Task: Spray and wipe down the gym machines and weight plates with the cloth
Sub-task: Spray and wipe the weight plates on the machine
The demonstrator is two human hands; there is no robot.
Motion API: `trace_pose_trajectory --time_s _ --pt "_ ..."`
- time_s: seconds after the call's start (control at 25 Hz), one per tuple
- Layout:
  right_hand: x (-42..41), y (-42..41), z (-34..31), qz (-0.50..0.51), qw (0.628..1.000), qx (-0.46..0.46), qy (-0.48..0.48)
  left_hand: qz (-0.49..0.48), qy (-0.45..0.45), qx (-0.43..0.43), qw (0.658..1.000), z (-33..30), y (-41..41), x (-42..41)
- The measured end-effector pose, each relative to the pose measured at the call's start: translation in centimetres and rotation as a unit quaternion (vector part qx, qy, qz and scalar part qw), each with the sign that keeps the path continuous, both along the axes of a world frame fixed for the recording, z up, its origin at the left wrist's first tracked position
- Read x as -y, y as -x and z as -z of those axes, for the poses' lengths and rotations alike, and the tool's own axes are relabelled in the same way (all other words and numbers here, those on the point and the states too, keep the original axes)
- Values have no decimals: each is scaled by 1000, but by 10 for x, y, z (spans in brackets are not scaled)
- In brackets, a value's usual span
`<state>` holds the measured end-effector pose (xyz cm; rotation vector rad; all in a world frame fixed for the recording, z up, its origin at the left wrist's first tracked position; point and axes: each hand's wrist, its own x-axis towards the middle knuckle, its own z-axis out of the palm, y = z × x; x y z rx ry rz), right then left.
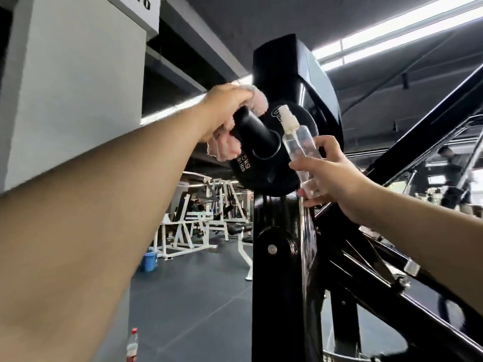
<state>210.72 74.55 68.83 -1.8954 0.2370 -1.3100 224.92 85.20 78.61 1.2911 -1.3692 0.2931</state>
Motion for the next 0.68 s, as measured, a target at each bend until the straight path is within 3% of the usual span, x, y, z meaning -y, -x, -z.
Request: trace_pose_trajectory --time_s 0.08,0.16,0.28,0.48,0.68 --pt "10 0 -13 17 1000 13 16 18 -2 36 999 -2 -1 8" --pt "20 2 -30 30 999 -8 44 20 52 24 998 -4 -10 20" --pt "28 3 -47 50 994 -74 55 -83 117 22 989 0 -18 32" --pt "30 5 -64 48 995 -85 19 -83 111 34 990 6 -21 33" --pt "13 5 -90 25 991 -114 -58 -52 31 2 998 2 -16 21"
